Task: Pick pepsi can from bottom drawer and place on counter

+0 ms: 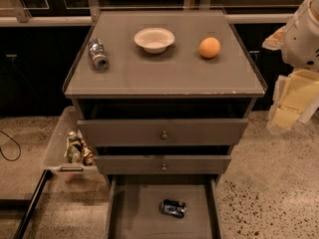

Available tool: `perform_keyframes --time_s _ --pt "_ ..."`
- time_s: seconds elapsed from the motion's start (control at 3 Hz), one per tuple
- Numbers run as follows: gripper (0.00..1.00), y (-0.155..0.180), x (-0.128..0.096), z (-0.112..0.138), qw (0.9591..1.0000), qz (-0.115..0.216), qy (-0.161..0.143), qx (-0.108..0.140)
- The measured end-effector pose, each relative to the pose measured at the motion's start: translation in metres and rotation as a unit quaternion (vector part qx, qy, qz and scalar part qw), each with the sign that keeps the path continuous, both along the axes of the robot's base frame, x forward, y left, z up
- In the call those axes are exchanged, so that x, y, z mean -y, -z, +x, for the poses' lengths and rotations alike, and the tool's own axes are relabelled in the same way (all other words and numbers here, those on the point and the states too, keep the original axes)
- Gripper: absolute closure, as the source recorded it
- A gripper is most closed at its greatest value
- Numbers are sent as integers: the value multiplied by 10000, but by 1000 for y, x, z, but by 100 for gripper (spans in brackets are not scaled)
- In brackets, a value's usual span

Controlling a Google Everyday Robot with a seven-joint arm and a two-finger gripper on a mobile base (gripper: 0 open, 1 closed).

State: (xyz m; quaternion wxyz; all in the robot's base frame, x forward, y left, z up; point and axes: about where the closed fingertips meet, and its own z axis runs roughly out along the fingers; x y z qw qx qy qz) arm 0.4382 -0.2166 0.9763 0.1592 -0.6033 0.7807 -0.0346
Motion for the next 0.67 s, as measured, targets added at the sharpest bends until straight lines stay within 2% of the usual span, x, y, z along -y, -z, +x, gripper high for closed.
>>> perform_keyframes --time_s 0.33,0.67 --pt "0 0 0 0 10000 1 0 -1" --pt "0 47 3 5 9996 142 -75 -246"
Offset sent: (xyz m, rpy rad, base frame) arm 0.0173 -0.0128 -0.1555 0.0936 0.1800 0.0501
